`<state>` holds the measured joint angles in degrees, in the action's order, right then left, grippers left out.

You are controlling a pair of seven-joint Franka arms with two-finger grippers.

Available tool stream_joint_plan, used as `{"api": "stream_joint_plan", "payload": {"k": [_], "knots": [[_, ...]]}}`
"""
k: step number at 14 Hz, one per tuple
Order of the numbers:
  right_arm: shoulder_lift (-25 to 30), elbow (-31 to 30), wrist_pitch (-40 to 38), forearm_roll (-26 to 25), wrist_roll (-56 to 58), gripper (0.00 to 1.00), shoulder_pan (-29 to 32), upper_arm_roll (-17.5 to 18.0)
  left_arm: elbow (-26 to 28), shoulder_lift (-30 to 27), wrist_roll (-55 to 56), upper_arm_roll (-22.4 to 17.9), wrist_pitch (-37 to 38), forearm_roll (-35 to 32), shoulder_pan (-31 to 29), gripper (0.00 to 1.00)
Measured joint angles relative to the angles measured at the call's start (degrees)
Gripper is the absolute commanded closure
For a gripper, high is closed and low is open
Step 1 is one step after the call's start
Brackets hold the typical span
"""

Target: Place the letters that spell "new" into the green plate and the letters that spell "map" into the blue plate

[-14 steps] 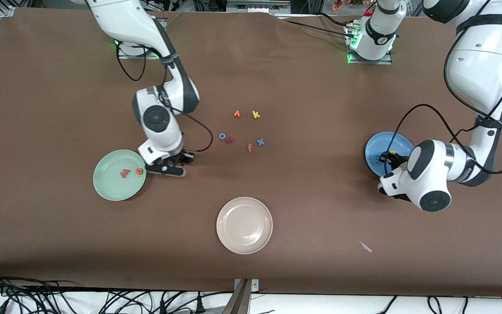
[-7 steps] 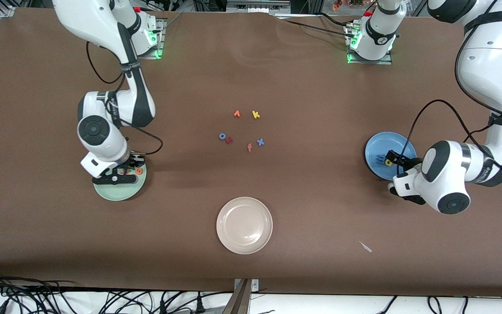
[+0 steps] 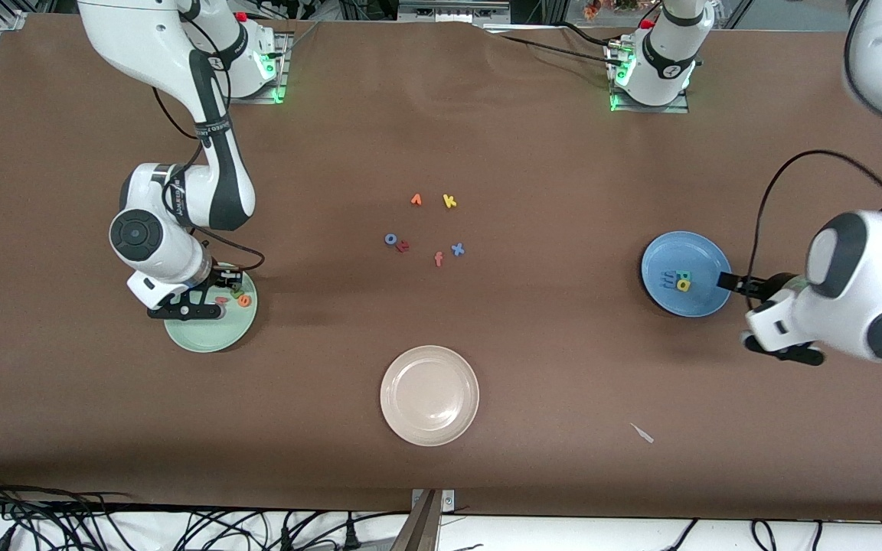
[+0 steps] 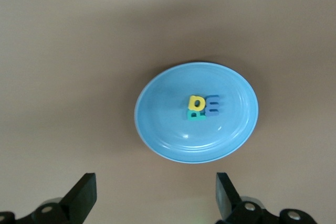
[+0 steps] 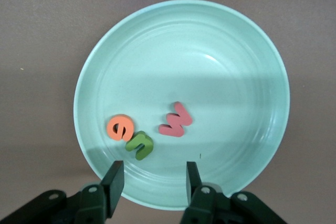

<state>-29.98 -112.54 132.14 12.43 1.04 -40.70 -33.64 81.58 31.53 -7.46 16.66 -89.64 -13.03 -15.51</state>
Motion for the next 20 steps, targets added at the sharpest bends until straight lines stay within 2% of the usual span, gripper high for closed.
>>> {"api": "stream_joint_plan", "payload": {"k": [3,5,8,11,12,13,15,18,19,20], "knots": [[0.5,2.1,-1.5,0.1,0.0,0.3,-0.1,0.3,10.6,-12.7,0.1,-3.4,-6.8,4.6,-0.5,0.0],[1.7,5.1,-5.2,0.1,0.0,0.27,-0.3,0.3,13.9,-19.6,0.1,-3.7,-8.3,5.6,0.3,0.0],[4.4,12.4,-15.1,0.1,0.0,0.21,-0.4,0.2,16.7,-27.2,0.7,-6.1,-7.5,5.8,6.5,0.0],[6.3,21.4,-26.8,0.1,0.4,0.13,-0.4,-0.8,17.6,-31.4,1.0,-8.1,-4.7,9.6,8.0,0.0],[6.7,24.3,-30.0,0.1,0.6,0.04,-0.3,-1.2,17.6,-32.4,1.0,-8.6,-4.4,10.1,8.1,0.0],[7.1,26.6,-32.3,0.1,0.7,0.01,-0.3,-1.3,17.6,-33.2,1.0,-9.1,-4.3,10.8,8.4,0.0],[7.6,30.1,-35.9,0.0,0.8,0.0,-0.3,-1.5,17.6,-34.4,0.8,-10.8,-4.2,12.9,9.4,0.0],[8.3,31.6,-37.3,-0.1,1.1,0.0,-0.4,-1.3,18.0,-34.9,0.7,-12.0,-4.1,13.7,10.2,0.0],[8.9,31.6,-37.3,-0.2,1.1,0.0,0.0,-0.6,18.1,-34.9,0.4,-12.2,-4.1,13.7,10.3,0.0],[10.0,31.6,-37.3,-0.5,1.1,0.0,1.8,1.7,18.1,-34.9,0.3,-12.4,-4.0,13.7,10.3,0.0]]}}
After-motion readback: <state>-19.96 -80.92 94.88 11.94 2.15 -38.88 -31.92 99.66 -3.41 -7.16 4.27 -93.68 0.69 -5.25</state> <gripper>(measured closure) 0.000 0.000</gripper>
